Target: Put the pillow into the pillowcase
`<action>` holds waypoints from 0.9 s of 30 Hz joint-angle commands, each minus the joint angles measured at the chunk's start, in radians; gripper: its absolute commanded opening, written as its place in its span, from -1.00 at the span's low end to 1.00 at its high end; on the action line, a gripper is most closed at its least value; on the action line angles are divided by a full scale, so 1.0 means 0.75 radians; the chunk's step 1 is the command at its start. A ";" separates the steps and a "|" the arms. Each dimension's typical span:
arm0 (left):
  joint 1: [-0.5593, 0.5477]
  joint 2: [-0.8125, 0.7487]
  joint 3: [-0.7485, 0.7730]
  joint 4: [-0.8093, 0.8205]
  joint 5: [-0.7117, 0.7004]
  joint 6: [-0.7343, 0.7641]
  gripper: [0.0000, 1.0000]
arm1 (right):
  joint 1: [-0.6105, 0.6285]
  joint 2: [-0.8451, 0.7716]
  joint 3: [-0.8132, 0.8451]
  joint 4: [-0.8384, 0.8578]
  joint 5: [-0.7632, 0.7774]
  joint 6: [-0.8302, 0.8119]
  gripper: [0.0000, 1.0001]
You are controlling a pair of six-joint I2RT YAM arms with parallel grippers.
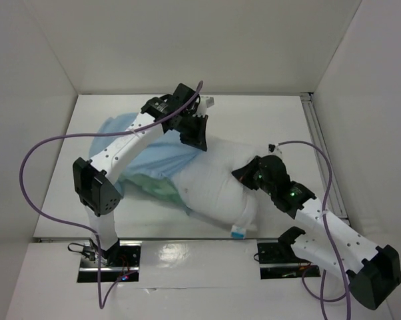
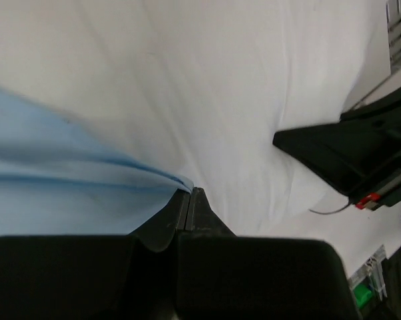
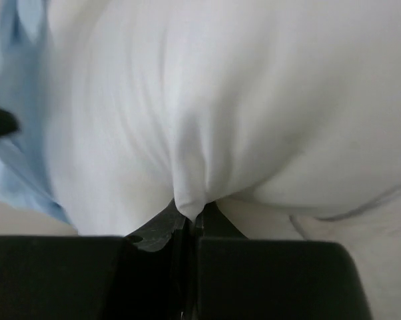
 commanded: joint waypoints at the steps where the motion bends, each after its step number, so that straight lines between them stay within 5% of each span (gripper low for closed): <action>1: -0.002 -0.071 0.071 0.264 0.013 -0.025 -1.00 | 0.108 -0.031 -0.008 -0.066 -0.015 0.113 -1.00; 11: -0.014 0.131 0.525 0.122 0.013 0.040 -1.00 | 0.108 0.022 0.162 0.028 0.138 0.070 -1.00; 12: -0.014 0.119 0.513 0.122 -0.005 0.052 -0.73 | 0.108 0.022 0.176 0.028 0.163 0.070 -1.00; 16: -0.014 0.034 0.484 0.002 -0.274 0.085 0.88 | 0.108 0.010 0.189 -0.038 0.212 0.009 -1.00; 17: -0.014 0.013 0.484 -0.027 -0.344 0.099 1.00 | 0.108 0.026 0.205 -0.056 0.192 -0.013 -1.00; 18: -0.014 -0.009 0.497 -0.055 -0.422 0.100 1.00 | 0.108 0.044 0.219 -0.101 0.191 -0.046 -1.00; 20: -0.014 -0.111 0.462 -0.096 -0.685 0.077 0.81 | 0.108 0.095 0.315 -0.191 0.175 -0.156 -0.51; 23: 0.014 -0.267 0.221 -0.097 -0.976 -0.047 0.26 | 0.108 0.192 0.495 -0.387 0.281 -0.299 0.61; 27: 0.136 -0.563 -0.271 0.026 -1.020 -0.246 0.19 | 0.108 0.290 0.736 -0.581 0.446 -0.453 0.91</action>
